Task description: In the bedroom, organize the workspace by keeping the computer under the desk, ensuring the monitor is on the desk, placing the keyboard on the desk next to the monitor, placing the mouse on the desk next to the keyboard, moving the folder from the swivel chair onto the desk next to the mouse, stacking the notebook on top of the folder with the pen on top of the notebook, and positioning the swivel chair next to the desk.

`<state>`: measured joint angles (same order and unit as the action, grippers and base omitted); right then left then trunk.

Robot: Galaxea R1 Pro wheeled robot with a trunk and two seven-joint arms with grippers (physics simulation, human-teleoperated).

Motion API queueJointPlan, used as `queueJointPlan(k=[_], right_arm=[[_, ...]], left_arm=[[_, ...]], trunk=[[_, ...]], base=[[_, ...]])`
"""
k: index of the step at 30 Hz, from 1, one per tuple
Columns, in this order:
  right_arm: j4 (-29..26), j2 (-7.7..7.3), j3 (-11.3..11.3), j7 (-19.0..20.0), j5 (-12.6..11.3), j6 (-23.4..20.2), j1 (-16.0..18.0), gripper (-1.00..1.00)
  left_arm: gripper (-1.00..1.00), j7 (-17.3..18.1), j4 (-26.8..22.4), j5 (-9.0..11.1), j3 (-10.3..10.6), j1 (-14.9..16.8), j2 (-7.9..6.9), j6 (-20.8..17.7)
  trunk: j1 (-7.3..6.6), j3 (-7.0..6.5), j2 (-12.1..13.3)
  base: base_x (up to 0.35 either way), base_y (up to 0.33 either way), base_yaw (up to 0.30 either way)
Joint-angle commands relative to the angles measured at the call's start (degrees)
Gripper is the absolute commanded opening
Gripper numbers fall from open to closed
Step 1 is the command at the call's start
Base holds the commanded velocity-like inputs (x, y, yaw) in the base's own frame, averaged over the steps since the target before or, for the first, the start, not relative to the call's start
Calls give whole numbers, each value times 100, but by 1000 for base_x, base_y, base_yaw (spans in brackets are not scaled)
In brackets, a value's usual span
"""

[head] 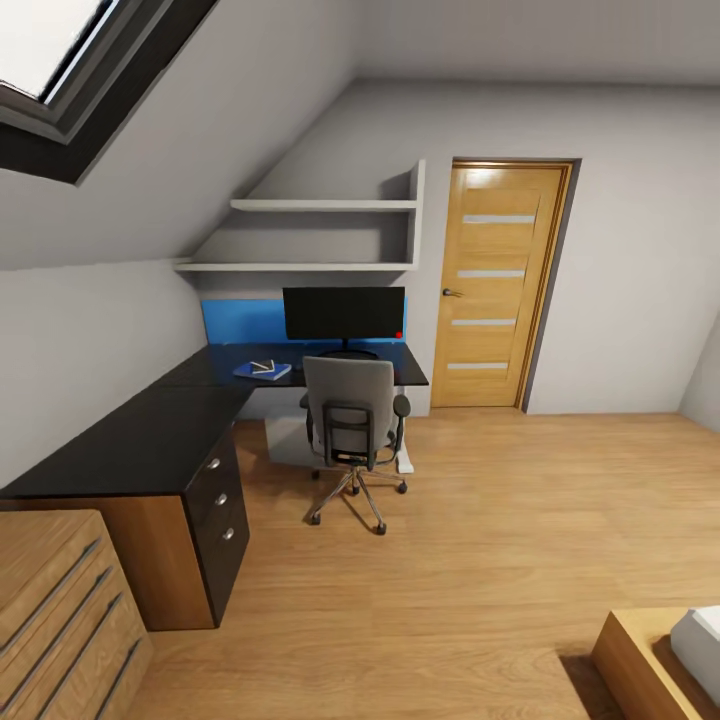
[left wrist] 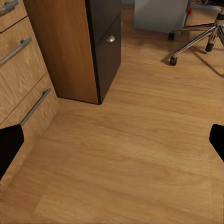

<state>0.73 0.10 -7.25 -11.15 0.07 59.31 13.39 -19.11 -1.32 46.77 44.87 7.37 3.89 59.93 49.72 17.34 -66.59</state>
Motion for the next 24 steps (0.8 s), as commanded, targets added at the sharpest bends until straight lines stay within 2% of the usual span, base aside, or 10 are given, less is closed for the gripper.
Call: queueJointPlan(k=[1, 6, 17, 20, 21, 22, 24], right_arm=[[23, 8, -48, -49, 1, -42, 6, 100], [38, 21, -49, -37, 0, -343, 6, 100], [42, 18, -47, -31, -3, -1061, 6, 100], [46, 22, -48, -29, -2, -1170, 6, 100], [46, 23, -48, -29, -2, -1198, 6, 100], [43, 24, -48, -28, -2, -1226, 6, 100], [42, 25, -49, -28, -2, -1238, 6, 100]], left_arm=[[100, -57, -2, -2, 46, 3, -3, 7], [100, -57, -4, -2, 41, 3, -8, -7], [100, -65, -4, -1, 35, 1, -8, -844], [100, -66, -4, -1, 33, 2, -10, -1158], [100, -66, -4, -1, 34, 2, -10, -1324], [100, -66, -6, -1, 33, 2, -6, -1647], [100, -66, -5, -1, 33, 2, -8, -1946]], trunk=[[0, 7, -4], [0, 7, -4], [0, 7, -4], [0, 7, -4], [0, 7, -4], [0, 7, -4], [0, 7, -4]], base=[[0, 0, 0], [0, 0, 0], [0, 0, 0], [0, 0, 0], [0, 0, 0], [0, 0, 0], [0, 0, 0]])
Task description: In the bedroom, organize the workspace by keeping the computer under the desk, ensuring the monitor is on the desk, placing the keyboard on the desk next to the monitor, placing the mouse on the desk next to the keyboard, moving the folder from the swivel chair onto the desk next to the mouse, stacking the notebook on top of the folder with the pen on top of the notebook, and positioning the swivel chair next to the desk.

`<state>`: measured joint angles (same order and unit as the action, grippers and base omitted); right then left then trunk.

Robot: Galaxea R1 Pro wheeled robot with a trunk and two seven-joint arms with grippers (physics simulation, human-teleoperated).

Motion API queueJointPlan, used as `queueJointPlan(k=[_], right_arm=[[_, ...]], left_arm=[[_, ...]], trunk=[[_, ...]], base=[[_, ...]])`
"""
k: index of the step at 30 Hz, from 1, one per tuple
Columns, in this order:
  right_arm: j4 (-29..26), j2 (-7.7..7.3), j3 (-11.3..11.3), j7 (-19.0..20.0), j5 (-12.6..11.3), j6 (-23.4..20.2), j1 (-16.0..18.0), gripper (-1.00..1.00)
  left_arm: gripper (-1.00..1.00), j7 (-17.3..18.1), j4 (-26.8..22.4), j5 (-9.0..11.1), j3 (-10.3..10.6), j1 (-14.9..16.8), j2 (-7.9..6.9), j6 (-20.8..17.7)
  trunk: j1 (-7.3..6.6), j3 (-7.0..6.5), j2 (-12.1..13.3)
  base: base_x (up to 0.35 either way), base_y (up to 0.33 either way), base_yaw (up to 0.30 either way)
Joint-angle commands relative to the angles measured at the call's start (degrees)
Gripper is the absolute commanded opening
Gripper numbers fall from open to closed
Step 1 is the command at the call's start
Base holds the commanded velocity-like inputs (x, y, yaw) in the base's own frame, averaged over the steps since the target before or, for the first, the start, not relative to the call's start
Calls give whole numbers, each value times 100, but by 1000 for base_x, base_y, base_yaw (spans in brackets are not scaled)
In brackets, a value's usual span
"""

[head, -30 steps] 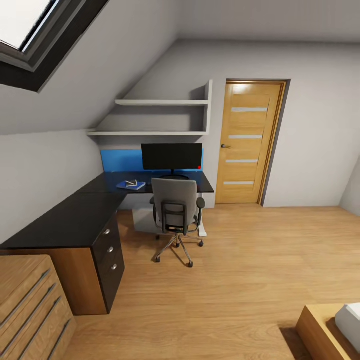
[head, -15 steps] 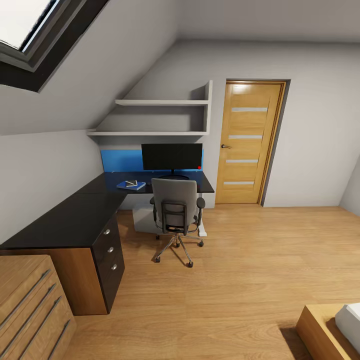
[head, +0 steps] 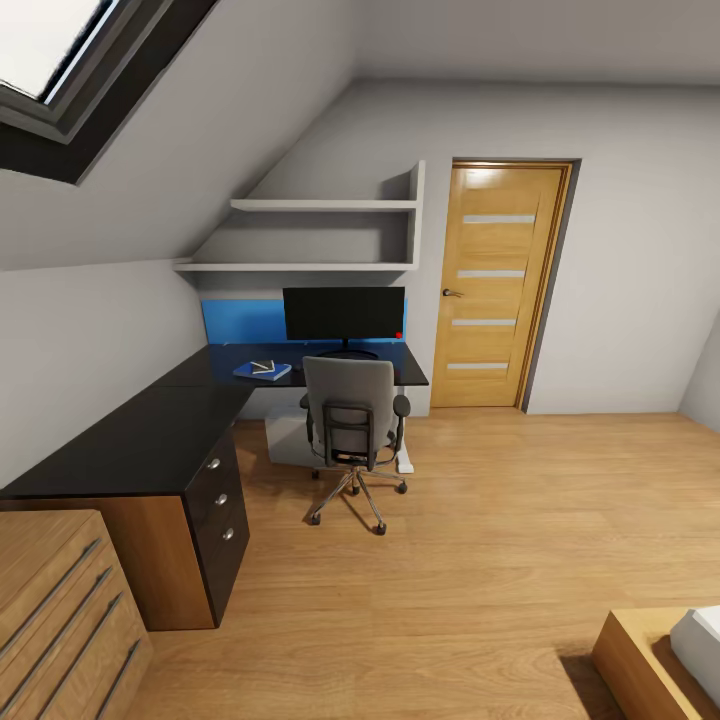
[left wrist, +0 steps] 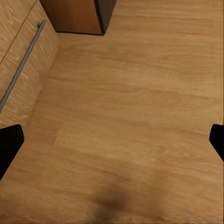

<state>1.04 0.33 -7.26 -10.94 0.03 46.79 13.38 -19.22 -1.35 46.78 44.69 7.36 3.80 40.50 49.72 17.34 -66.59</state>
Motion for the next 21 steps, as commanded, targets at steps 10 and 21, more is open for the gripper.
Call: queueJointPlan(k=[10, 21], right_arm=[[11, 2, -47, -42, 2, 6, 7, 100], [15, 2, -47, -43, 5, 6, 7, 100]], left_arm=[[100, -64, -4, -2, 48, 4, -2, -689], [100, -65, -5, -2, 48, 5, -2, -727]], trunk=[[0, 7, -4], [0, 7, -4]], base=[[0, 0, 0], [0, 0, 0]])
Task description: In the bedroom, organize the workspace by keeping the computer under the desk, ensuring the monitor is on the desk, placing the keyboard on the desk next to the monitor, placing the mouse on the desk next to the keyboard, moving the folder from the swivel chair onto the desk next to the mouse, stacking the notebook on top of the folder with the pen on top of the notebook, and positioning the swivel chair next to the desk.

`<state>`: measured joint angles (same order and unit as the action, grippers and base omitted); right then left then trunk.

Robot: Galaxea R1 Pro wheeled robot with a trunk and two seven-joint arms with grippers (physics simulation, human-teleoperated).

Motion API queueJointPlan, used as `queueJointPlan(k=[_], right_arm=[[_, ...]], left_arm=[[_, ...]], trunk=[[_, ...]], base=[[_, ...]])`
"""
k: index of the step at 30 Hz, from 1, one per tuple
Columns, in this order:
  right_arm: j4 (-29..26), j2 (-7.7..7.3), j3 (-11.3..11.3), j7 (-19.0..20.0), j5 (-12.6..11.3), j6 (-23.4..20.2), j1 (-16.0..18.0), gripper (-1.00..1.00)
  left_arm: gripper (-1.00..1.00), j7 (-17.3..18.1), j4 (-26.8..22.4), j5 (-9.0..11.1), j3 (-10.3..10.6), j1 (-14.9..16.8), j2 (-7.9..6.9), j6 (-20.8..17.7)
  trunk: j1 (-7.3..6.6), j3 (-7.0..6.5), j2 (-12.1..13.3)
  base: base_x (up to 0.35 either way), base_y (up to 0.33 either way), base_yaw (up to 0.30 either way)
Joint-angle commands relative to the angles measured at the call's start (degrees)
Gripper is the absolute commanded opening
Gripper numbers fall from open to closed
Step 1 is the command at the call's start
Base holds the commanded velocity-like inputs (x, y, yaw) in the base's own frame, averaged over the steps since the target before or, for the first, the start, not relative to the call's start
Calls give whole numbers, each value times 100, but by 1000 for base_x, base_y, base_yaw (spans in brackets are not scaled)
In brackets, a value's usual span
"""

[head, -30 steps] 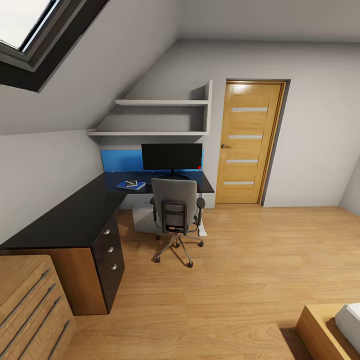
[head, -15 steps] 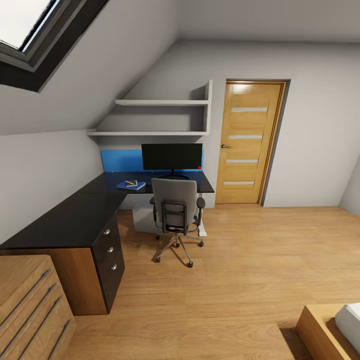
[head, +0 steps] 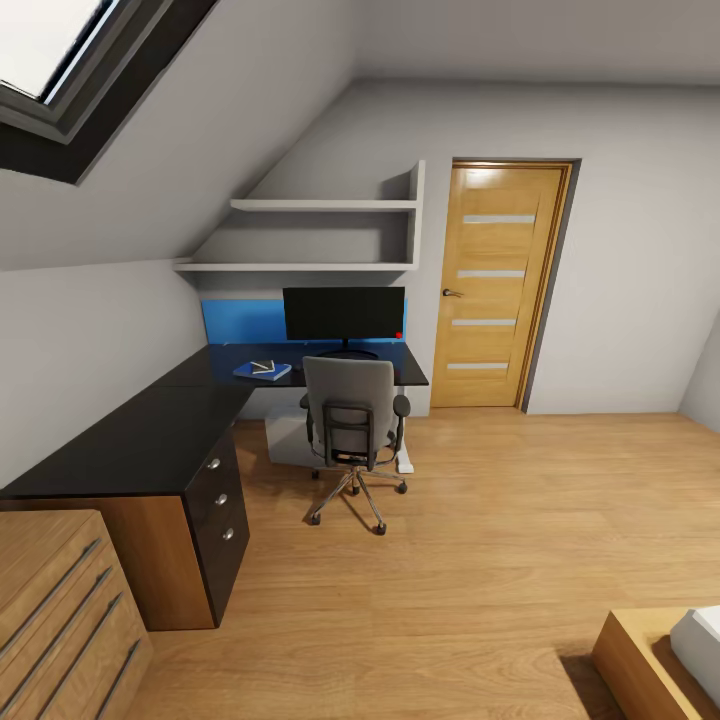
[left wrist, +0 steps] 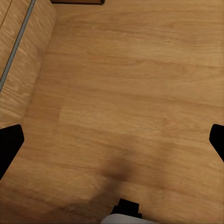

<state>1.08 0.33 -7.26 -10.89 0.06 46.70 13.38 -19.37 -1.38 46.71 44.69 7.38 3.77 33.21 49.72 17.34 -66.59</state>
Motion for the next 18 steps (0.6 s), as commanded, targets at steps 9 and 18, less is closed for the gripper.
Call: queueJointPlan(k=[9, 18], right_arm=[[9, 2, -47, -50, 0, 14, 7, 100], [9, 2, -47, -49, -1, 14, 7, 100]], left_arm=[[100, -49, 0, 4, 48, 1, 1, 2], [100, -49, 1, 4, 48, 4, 1, 2]], trunk=[[0, 7, -4], [0, 7, -4]], base=[[0, 0, 0], [0, 0, 0]])
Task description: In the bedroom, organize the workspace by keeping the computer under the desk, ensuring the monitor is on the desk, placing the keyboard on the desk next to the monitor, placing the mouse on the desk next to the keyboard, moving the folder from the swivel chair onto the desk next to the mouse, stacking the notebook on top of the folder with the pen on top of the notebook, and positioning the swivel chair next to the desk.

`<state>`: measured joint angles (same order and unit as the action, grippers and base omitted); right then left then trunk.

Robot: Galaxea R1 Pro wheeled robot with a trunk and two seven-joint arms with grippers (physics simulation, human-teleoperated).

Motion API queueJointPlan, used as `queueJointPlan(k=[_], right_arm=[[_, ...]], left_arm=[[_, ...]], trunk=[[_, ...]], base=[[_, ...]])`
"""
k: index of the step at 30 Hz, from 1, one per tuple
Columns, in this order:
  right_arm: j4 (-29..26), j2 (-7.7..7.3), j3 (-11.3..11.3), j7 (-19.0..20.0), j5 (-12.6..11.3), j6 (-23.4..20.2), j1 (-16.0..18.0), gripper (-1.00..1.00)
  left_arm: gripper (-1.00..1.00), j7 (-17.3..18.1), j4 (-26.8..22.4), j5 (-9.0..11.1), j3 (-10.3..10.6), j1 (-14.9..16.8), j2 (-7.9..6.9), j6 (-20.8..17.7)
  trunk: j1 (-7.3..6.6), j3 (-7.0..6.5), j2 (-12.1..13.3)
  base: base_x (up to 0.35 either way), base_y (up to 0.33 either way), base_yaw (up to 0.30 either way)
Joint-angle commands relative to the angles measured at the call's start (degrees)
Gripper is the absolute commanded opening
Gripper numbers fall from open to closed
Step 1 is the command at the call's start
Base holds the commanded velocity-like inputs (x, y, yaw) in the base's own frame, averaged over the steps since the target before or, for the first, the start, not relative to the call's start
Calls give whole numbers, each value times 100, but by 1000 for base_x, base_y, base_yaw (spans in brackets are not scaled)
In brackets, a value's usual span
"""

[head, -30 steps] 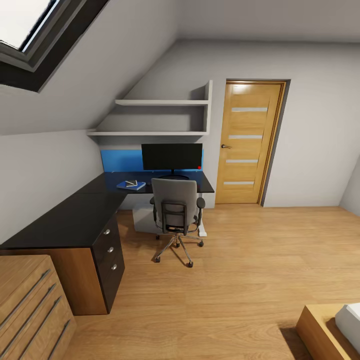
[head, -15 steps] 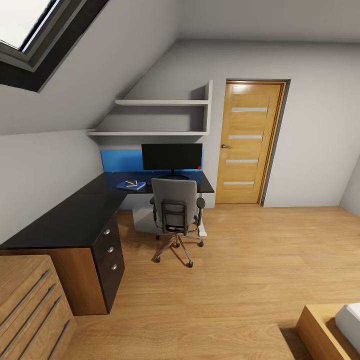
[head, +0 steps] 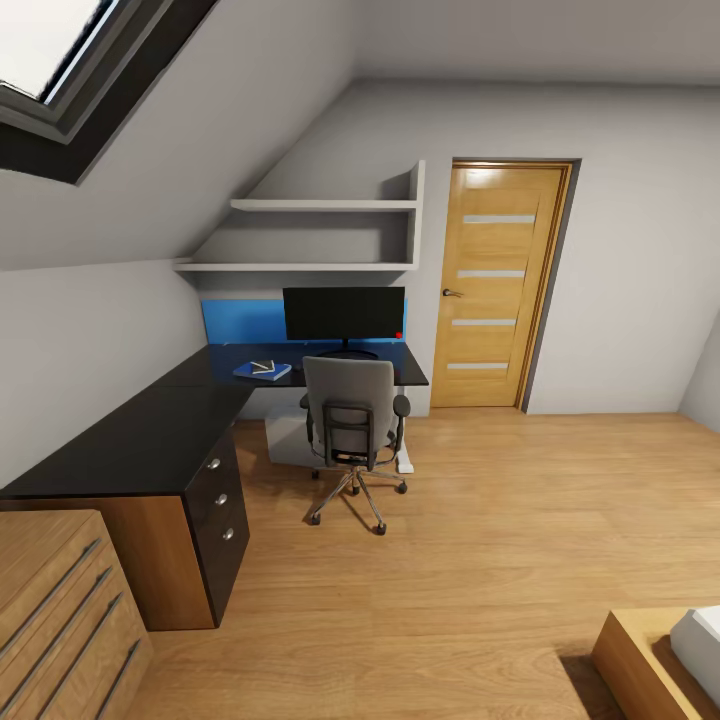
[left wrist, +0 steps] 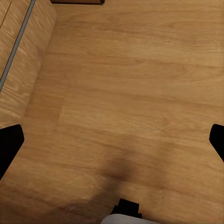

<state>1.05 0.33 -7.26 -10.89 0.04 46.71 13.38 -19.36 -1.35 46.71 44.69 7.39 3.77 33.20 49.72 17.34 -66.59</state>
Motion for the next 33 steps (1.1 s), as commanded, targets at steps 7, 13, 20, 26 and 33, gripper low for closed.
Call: queueJointPlan(k=[7, 13, 20, 26, 33], right_arm=[[10, 2, -48, -50, 3, 14, 7, 100], [13, 2, -48, -46, 3, 14, 7, 100], [12, 2, -48, -46, 0, 14, 7, 100], [9, 2, -48, -46, 2, 14, 7, 100], [12, 2, -48, -47, 3, 14, 7, 100]], left_arm=[[100, -51, -3, 4, 48, 1, 1, 4], [100, -51, -5, 4, 48, 0, 1, 2], [100, -51, -5, 4, 48, 2, 1, 2], [100, -50, -4, 4, 54, 2, 9, 3], [100, -57, -5, 4, 50, 1, 3, 2]], trunk=[[0, 7, -4], [0, 7, -4], [0, 7, -4], [0, 7, -4], [0, 7, -4]], base=[[0, 0, 0], [0, 0, 0], [0, 0, 0], [0, 0, 0], [0, 0, 0]])
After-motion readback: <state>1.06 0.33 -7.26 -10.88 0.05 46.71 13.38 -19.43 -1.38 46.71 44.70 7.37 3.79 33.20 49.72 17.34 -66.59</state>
